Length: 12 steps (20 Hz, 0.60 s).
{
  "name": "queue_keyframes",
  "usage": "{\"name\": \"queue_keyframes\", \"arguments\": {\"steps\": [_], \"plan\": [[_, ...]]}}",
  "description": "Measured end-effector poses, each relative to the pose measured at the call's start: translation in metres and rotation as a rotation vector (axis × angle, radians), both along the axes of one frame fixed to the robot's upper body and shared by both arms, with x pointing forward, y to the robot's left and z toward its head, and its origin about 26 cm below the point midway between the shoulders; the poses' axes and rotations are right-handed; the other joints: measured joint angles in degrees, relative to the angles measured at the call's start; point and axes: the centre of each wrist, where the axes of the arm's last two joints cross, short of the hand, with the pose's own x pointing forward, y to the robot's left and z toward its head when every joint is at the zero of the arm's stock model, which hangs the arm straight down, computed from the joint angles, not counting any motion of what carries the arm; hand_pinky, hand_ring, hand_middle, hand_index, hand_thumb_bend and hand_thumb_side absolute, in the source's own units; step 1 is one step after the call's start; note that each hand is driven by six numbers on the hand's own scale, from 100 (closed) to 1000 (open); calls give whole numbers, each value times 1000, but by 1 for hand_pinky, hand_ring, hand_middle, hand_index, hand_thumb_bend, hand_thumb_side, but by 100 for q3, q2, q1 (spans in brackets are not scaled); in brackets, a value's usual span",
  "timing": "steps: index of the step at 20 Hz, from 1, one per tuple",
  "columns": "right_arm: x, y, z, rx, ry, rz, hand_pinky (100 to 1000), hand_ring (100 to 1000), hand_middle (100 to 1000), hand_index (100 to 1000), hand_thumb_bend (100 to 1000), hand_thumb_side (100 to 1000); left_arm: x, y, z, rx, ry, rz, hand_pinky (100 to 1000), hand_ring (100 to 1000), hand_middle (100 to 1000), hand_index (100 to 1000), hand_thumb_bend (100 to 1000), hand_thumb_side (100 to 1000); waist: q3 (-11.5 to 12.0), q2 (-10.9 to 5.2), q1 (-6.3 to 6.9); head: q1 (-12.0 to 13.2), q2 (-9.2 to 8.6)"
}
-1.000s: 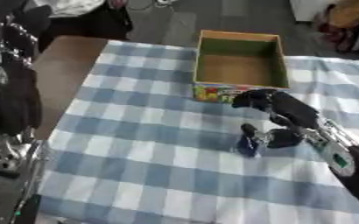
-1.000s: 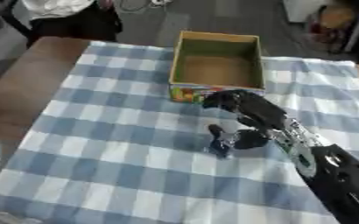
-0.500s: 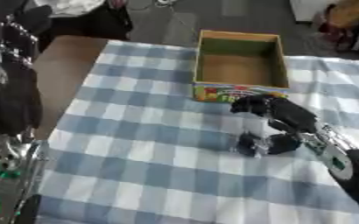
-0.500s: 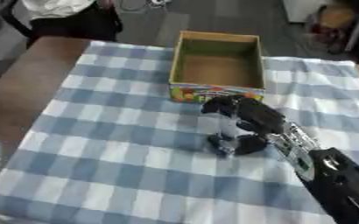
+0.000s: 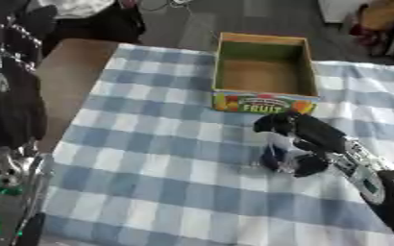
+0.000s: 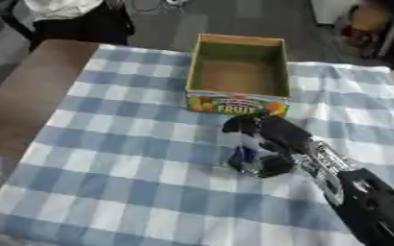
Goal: Pick up objects on the table and place them in the box.
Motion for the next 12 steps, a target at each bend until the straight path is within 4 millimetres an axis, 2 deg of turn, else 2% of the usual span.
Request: {"name": "queue_keyframes", "arguments": {"steps": [12], "plan": [[0, -6, -15, -37, 3, -21, 718, 787, 823, 878, 352, 1000, 0, 0, 0, 0, 0, 0, 858, 750, 865, 854, 291, 1000, 2, 13, 5, 0, 25]]}}
